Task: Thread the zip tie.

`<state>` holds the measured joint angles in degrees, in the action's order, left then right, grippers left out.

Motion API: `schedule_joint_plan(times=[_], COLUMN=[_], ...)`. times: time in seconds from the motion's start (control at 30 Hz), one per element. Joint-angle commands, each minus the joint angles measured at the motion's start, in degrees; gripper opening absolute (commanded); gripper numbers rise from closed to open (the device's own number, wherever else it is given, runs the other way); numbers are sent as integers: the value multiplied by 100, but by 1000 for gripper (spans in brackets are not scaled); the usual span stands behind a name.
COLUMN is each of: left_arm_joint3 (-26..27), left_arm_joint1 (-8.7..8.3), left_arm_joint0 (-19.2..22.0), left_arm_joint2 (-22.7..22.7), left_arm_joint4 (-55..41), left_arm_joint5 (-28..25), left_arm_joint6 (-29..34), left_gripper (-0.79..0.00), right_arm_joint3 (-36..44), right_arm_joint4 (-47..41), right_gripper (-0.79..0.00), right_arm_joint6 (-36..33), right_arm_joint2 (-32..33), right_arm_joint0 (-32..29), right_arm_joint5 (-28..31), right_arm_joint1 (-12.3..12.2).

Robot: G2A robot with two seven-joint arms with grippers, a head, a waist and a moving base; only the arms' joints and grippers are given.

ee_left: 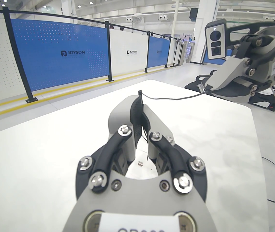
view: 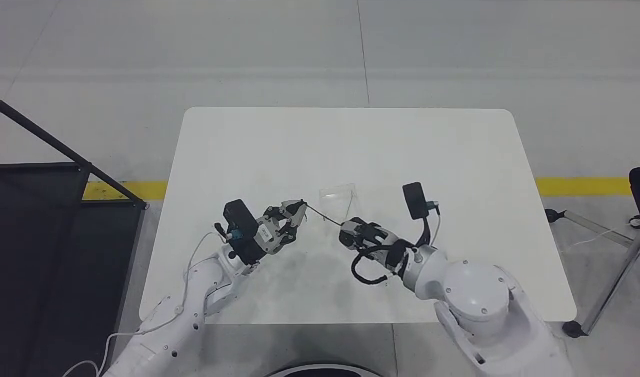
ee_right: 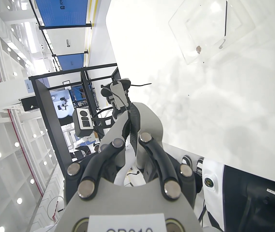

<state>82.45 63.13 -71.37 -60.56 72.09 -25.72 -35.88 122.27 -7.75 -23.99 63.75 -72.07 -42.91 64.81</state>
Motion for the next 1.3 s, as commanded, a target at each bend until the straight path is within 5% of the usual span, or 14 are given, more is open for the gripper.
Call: schedule_joint_plan(times=[0.0, 1.27], left_arm_joint3=[0, 0], left_arm_joint1=[0, 0], left_arm_joint0=[0, 0], left_arm_joint2=[0, 0], left_arm_joint4=[0, 0], left_arm_joint5=[0, 0], left_arm_joint6=[0, 0], left_gripper=[-785, -785], right_arm_joint3=[-6, -52], right_arm_joint4=[0, -66], right_gripper=[-785, -785], right_arm_joint6=[-6, -89], right_arm_joint2=[-5, 23], right_arm_joint0=[10, 110], right_arm_joint5=[1, -161], right_arm_joint1=[2, 26])
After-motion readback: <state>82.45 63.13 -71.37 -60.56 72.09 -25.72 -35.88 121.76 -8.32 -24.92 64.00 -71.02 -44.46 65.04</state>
